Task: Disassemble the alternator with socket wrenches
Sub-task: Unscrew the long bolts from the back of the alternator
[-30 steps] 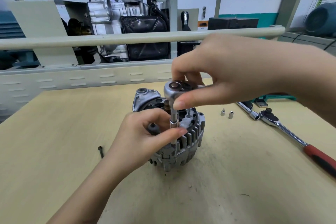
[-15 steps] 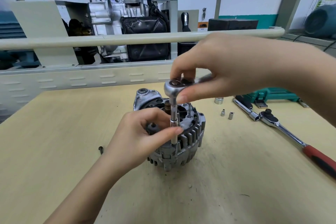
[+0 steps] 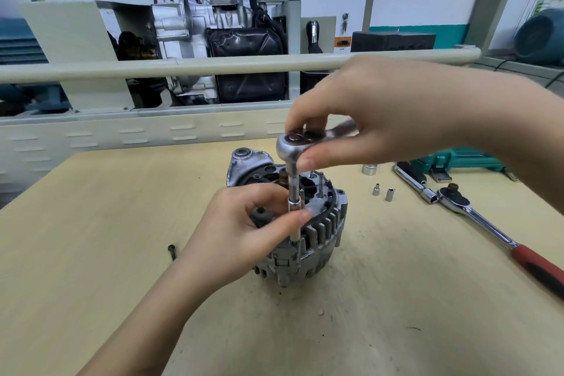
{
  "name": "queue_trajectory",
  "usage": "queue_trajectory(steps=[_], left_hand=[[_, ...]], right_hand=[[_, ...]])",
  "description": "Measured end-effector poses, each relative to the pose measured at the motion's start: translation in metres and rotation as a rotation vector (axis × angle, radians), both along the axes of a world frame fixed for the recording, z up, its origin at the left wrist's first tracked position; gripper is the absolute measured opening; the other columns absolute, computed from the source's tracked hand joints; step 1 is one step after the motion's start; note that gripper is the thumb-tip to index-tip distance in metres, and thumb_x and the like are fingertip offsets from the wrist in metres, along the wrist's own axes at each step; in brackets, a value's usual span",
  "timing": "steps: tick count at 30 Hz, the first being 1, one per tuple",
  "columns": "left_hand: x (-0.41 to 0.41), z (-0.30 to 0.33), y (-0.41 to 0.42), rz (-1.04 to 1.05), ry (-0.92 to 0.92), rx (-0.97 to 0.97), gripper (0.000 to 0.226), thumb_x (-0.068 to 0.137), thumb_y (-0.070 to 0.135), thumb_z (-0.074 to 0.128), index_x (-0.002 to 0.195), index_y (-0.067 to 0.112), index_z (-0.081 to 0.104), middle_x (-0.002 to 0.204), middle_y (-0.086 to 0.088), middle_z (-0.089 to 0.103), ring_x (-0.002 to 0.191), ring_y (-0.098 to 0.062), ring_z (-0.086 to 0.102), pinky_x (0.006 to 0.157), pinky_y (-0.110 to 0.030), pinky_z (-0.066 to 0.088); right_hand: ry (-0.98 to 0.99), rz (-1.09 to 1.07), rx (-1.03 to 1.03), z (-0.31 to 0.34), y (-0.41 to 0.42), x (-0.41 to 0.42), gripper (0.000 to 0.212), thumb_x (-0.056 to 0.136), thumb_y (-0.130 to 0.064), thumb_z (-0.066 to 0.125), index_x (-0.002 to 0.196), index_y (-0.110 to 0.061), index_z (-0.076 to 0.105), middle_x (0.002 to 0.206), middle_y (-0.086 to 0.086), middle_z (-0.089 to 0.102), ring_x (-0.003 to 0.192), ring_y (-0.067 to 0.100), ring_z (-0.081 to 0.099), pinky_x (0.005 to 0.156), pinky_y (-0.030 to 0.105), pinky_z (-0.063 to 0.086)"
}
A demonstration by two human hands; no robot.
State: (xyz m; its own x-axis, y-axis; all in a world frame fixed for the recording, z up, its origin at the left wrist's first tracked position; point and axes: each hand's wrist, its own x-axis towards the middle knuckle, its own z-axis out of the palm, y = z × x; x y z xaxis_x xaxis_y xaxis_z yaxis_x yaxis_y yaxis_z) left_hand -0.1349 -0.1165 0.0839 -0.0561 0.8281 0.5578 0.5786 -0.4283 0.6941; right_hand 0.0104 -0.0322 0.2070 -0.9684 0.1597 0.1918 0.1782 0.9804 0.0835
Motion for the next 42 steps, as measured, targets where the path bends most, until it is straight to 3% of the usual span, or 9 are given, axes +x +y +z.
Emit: queue_trajectory(steps=[4, 9, 12, 20, 23, 28, 32, 37, 42], left_hand=[[0.0037, -0.0003, 0.0009, 0.047, 0.006, 0.021, 0.019, 0.070, 0.029, 0.069, 0.058, 0.034, 0.056, 0.056, 0.020, 0.058, 0.057, 0.005, 0.055, 0.056, -0.004, 0.036], [-0.0029, 0.0017, -0.0015, -0.038, -0.041, -0.043, 0.009, 0.069, 0.041, 0.068, 0.074, 0.033, 0.069, 0.076, 0.015, 0.070, 0.073, 0.003, 0.064, 0.065, -0.010, 0.047], [-0.0063, 0.0023, -0.0036, -0.076, -0.049, -0.087, 0.009, 0.072, 0.034, 0.070, 0.080, 0.038, 0.069, 0.082, 0.018, 0.071, 0.081, 0.003, 0.065, 0.071, -0.010, 0.048], [0.0033, 0.0018, -0.0004, 0.038, -0.026, 0.012, 0.012, 0.067, 0.029, 0.070, 0.062, 0.033, 0.060, 0.061, 0.017, 0.063, 0.059, 0.004, 0.057, 0.056, -0.005, 0.038], [0.0019, 0.0021, -0.0007, 0.034, -0.018, -0.005, 0.009, 0.067, 0.031, 0.071, 0.063, 0.031, 0.063, 0.063, 0.017, 0.063, 0.061, 0.004, 0.057, 0.057, -0.005, 0.038], [-0.0040, 0.0004, -0.0021, -0.047, 0.005, -0.054, 0.014, 0.071, 0.045, 0.062, 0.082, 0.039, 0.068, 0.088, 0.011, 0.069, 0.081, -0.001, 0.064, 0.070, -0.015, 0.049], [-0.0035, -0.0010, -0.0022, -0.019, -0.029, -0.029, 0.013, 0.069, 0.046, 0.062, 0.077, 0.039, 0.069, 0.083, 0.007, 0.070, 0.075, -0.004, 0.065, 0.067, -0.020, 0.051], [0.0024, -0.0011, 0.0006, 0.046, 0.014, 0.051, 0.016, 0.068, 0.030, 0.072, 0.064, 0.039, 0.059, 0.064, 0.013, 0.062, 0.060, 0.002, 0.057, 0.057, -0.006, 0.038], [-0.0022, -0.0001, -0.0018, -0.009, -0.073, -0.039, 0.005, 0.070, 0.030, 0.068, 0.075, 0.032, 0.069, 0.077, 0.014, 0.070, 0.072, 0.002, 0.064, 0.062, -0.008, 0.046]], right_hand=[[0.009, -0.017, -0.001, -0.0013, -0.0006, 0.0016, 0.062, 0.067, -0.068, 0.033, 0.089, -0.018, 0.063, 0.071, -0.005, 0.062, 0.070, 0.004, 0.048, 0.062, 0.016, 0.035], [-0.021, 0.016, -0.027, 0.0009, 0.0009, 0.0026, 0.044, 0.084, -0.060, 0.044, 0.100, -0.024, 0.064, 0.081, -0.019, 0.058, 0.074, 0.001, 0.049, 0.071, 0.018, 0.039], [-0.039, 0.026, -0.032, 0.0030, 0.0009, 0.0030, 0.036, 0.085, -0.053, 0.044, 0.105, -0.028, 0.061, 0.083, -0.028, 0.054, 0.080, -0.006, 0.051, 0.074, 0.011, 0.037], [-0.018, -0.008, 0.001, 0.0016, -0.0002, 0.0040, 0.057, 0.068, -0.068, 0.037, 0.086, -0.019, 0.060, 0.069, -0.010, 0.059, 0.067, -0.004, 0.049, 0.059, 0.014, 0.036], [-0.019, 0.023, -0.024, 0.0007, -0.0007, 0.0056, 0.051, 0.071, -0.063, 0.039, 0.088, -0.020, 0.060, 0.072, -0.012, 0.059, 0.071, -0.004, 0.048, 0.062, 0.012, 0.036], [-0.060, 0.026, -0.053, 0.0030, 0.0014, 0.0041, 0.031, 0.086, -0.050, 0.046, 0.102, -0.028, 0.061, 0.081, -0.026, 0.053, 0.077, -0.007, 0.050, 0.070, 0.012, 0.038], [-0.040, 0.043, -0.053, 0.0035, 0.0014, 0.0041, 0.032, 0.087, -0.048, 0.048, 0.106, -0.027, 0.061, 0.086, -0.024, 0.057, 0.082, -0.003, 0.051, 0.072, 0.013, 0.038], [-0.030, -0.018, -0.040, 0.0036, 0.0002, 0.0025, 0.056, 0.068, -0.067, 0.039, 0.092, -0.022, 0.062, 0.075, -0.010, 0.061, 0.070, -0.005, 0.050, 0.059, 0.017, 0.037], [-0.055, 0.009, -0.076, 0.0041, -0.0015, 0.0024, 0.041, 0.074, -0.054, 0.042, 0.099, -0.027, 0.062, 0.080, -0.022, 0.057, 0.075, -0.008, 0.051, 0.068, 0.011, 0.038]])
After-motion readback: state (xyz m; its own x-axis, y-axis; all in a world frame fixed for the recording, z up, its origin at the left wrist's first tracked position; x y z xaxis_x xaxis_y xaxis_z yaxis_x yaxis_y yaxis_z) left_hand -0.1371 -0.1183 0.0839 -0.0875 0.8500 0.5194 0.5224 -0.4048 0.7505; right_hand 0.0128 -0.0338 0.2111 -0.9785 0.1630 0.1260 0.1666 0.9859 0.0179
